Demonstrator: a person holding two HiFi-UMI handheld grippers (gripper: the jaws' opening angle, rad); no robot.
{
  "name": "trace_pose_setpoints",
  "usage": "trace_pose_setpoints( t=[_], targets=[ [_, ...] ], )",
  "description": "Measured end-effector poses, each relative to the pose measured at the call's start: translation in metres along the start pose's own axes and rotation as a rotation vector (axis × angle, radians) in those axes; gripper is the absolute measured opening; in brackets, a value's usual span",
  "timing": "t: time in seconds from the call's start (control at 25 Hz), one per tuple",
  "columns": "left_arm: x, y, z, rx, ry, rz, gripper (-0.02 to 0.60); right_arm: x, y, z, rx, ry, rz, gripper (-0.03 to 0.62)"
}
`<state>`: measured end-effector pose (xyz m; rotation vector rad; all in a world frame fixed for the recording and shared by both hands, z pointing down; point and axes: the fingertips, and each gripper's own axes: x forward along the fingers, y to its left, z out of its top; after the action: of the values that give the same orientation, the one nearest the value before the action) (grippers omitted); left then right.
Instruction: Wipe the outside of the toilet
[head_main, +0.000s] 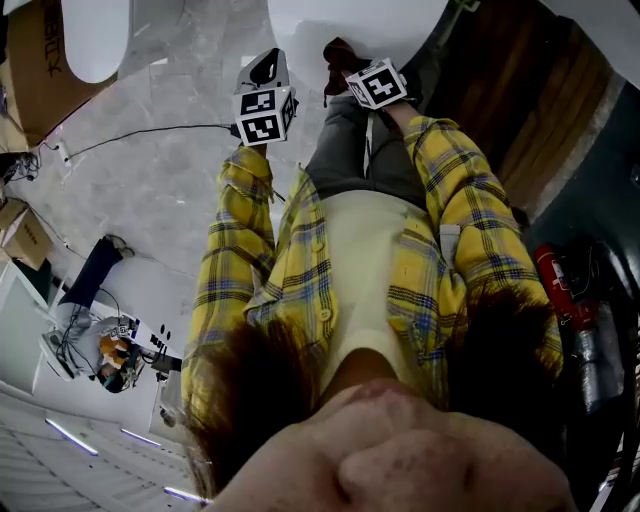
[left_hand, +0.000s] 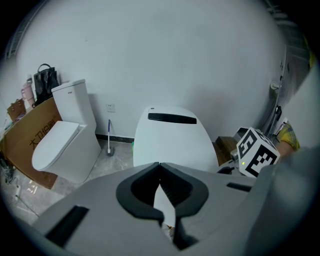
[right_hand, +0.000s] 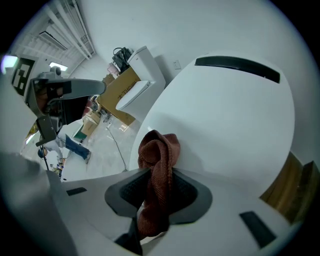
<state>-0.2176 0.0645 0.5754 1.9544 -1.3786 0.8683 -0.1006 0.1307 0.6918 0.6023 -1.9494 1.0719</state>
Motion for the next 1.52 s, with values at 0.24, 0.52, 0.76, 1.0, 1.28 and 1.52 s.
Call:
trace_pose_setpoints(
  t=[0.24,0.52,0.76,1.0,1.28,1.52],
  targets=[
    [0.009,-0.02,0.006,0.022,0.006,-0.031,0.008,-0.022,-0.032,-0.022,0.026,0.001,-0.058,0.12],
    [0.018,-0.029,0.008,0.052,0.018,-0.051,0.008,-0.039,-0.068,-0.038,0.033,0.014,-0.116,0.12],
    [0.021,-0.029,0.015,0.054,0.021,-0.05,0.008,-0.053,-0.091,-0.037,-0.009,0.025,-0.159,0.12],
    [0.024,-0.035,0.025,0.055,0.013,-0.056,0.008,-0.066,-0.112,-0.031,-0.04,0.031,-0.209,0.12],
    [0.024,-0.036,0.037,0.062,-0.003,-0.06,0.008,-0.08,-0.125,-0.023,-0.023,0.004,-0.243,0.12],
    [0.019,-0.04,0.051,0.06,-0.03,-0.066,0.008,-0.104,-0.124,-0.012,0.041,-0.063,-0.244,0.12]
  ],
)
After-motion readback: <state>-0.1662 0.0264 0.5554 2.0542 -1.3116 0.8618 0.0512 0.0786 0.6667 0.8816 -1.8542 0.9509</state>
